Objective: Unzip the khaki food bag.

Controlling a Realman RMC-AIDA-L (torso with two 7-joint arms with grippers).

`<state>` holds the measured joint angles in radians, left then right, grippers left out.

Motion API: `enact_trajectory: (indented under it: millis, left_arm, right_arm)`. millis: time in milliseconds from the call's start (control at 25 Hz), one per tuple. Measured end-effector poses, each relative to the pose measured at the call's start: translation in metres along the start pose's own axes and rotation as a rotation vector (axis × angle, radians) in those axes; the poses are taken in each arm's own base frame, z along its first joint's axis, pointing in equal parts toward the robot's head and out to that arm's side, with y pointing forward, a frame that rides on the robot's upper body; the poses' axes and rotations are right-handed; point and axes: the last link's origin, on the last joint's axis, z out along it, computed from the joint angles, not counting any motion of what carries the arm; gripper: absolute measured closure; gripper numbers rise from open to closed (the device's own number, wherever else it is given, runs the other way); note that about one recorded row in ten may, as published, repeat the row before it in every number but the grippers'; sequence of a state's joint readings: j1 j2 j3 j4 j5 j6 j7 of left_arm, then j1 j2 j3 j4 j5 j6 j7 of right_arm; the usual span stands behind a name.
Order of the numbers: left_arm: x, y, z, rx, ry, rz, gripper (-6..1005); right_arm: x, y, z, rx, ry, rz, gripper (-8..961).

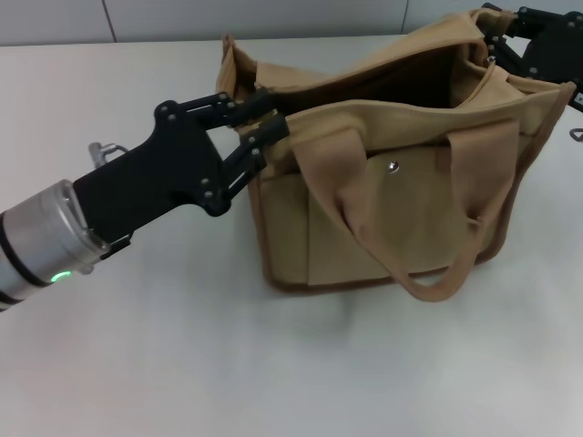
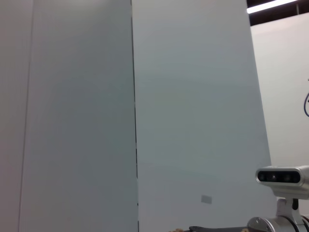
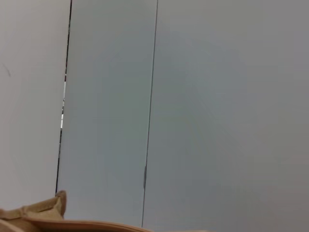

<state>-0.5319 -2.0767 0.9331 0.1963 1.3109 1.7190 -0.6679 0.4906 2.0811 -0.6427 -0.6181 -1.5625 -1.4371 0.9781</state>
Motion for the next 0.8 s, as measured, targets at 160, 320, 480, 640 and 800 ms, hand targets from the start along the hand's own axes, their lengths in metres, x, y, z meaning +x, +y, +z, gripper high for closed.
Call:
enact_trajectory:
  millis: [160, 320, 480, 640, 800]
  left_arm:
    - [0.005, 0.002, -0.015, 0.003, 0.015, 0.010, 844]
    - [0.013, 0.003, -0.038, 0.027, 0.018, 0.035, 597]
    - [0.021, 0.005, -0.056, 0.060, 0.034, 0.049, 442]
    - [0.029, 0.019, -0.066, -0.086, 0.022, 0.000, 290]
    - [0.019, 0.038, -0.056, -0.337, -0.116, -0.113, 184]
  right_arm:
    - [-0.006, -0.001, -0.015, 0.013, -0.035, 0.017, 769]
    - [-0.010, 0.004, -0.053, 0.072, -0.144, 0.091, 635]
    - [-0.010, 0.016, -0.078, 0.070, -0.200, 0.127, 448]
    - [-0.010, 0.042, -0.101, -0.037, -0.226, 0.177, 339]
    - [-0.003, 0.076, -0.113, -0.308, -0.101, 0.185, 231]
